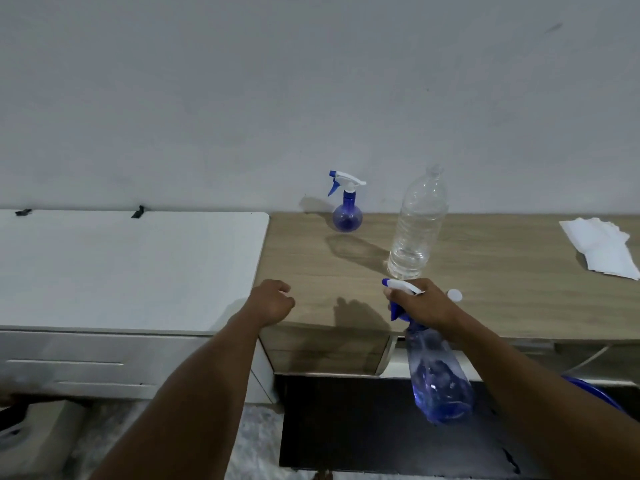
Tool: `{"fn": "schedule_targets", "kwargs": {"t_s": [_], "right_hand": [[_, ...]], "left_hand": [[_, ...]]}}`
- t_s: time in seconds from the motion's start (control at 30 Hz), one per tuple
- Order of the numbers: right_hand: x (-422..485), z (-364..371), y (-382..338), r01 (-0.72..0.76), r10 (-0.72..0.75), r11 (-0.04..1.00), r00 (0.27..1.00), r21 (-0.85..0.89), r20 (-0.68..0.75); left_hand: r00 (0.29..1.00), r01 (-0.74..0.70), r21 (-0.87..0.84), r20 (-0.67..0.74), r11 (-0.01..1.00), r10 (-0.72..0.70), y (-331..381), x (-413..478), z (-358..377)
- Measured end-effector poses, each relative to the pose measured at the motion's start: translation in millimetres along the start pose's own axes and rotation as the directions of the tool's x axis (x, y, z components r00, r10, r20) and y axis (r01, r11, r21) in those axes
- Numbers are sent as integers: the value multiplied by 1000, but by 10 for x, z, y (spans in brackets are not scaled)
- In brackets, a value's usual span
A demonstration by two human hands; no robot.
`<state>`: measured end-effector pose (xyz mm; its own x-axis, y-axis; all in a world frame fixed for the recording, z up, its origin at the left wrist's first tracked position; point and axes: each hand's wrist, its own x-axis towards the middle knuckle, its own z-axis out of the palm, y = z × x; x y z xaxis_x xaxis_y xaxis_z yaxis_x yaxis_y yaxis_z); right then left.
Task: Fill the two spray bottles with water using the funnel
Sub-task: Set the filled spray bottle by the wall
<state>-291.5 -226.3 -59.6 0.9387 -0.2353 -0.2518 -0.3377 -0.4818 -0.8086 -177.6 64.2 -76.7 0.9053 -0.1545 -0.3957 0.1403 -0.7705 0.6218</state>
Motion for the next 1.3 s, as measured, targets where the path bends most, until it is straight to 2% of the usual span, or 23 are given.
{"fn": "schedule_targets", "kwargs": {"t_s": [0.1, 0.27, 0.4, 0.47, 0.53, 0.7, 0.8, 0.93, 1.17, 1.3], "right_hand": [[86, 88, -33, -30, 31, 998, 1000, -52, 6], [198, 186, -162, -39, 39, 999, 999, 11, -17], [267, 293, -162, -133, 132, 991, 989, -9, -67], [304, 345, -186, -91, 90, 996, 992, -14, -89], [330, 379, -270, -26, 30, 998, 996, 52, -89], [405, 354, -691, 208, -192, 966, 975, 155, -112], [522, 293, -1044, 347, -328, 935, 924, 71, -195], [831, 233, -1422, 389, -373, 921, 900, 26, -225], [1581, 164, -1819, 291, -334, 923, 932, -252, -144], [2001, 224, -1911, 257, -325, 856, 942, -449, -81]], "left_hand": [[1000, -16, -9, 20, 1000, 16, -2, 78, -33], [999, -38, -4, 35, 999, 38, 28, 205, -143], [997, -47, -4, 56, 999, 47, 55, 283, -195], [997, -49, -8, 65, 999, 49, 63, 317, -216], [996, -51, -7, 71, 999, 51, 63, 364, -237], [995, -71, -3, 73, 997, 71, 87, 499, -308], [992, -112, 11, 51, 994, 111, 127, 594, -378], [989, -150, 6, 15, 989, 150, 187, 745, -513], [983, -176, -6, -53, 984, 175, 329, 1024, -748], [978, -202, 19, -57, 979, 203, 404, 1206, -814]]}}
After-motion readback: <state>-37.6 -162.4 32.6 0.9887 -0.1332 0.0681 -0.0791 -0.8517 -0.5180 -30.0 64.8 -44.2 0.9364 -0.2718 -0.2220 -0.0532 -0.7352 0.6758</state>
